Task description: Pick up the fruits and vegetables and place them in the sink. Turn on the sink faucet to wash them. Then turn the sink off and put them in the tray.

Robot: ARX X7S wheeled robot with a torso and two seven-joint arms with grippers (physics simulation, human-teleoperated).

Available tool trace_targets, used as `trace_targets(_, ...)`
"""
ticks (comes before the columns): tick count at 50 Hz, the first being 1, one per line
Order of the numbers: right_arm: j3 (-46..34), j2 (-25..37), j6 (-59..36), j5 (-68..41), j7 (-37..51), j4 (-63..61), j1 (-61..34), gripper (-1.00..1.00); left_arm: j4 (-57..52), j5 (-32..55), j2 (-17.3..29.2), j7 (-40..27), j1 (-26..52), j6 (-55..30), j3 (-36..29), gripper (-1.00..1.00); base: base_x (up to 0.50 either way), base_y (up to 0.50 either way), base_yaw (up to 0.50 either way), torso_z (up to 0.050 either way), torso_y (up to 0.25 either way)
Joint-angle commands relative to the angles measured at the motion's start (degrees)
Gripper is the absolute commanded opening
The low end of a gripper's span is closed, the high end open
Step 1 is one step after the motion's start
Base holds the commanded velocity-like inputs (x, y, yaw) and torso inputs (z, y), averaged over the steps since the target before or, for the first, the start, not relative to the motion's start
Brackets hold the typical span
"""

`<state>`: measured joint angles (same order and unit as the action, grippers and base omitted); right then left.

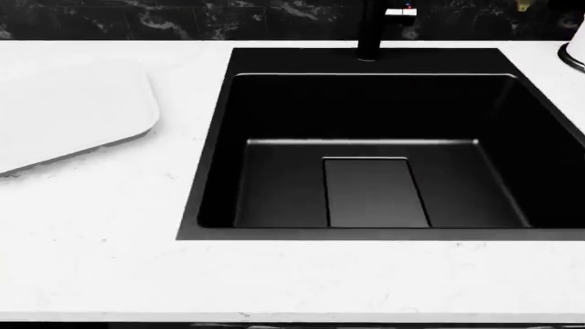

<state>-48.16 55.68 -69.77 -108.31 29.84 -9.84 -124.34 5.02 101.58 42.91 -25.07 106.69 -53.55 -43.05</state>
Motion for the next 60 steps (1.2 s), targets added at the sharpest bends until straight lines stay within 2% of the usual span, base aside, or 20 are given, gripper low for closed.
trace_targets(1, 1.6, -1.0, 0.5, 3.8, -0.5, -0.8, -0.3, -1.0, -1.8, 1.5, 0.9, -1.3, -1.0, 0.9, 1.0, -1.0, 0.0, 0.5, 0.0, 0.0, 0.0)
trace_targets(60, 2.7, -3.0, 0.8, 8.0, -4.0, -0.7, 0.9, -1.0, -2.6, 1.6, 0.3, -1.1, -1.1, 1.0, 1.2, -1.0, -0.06, 0.5, 0.0, 0.0, 0.001)
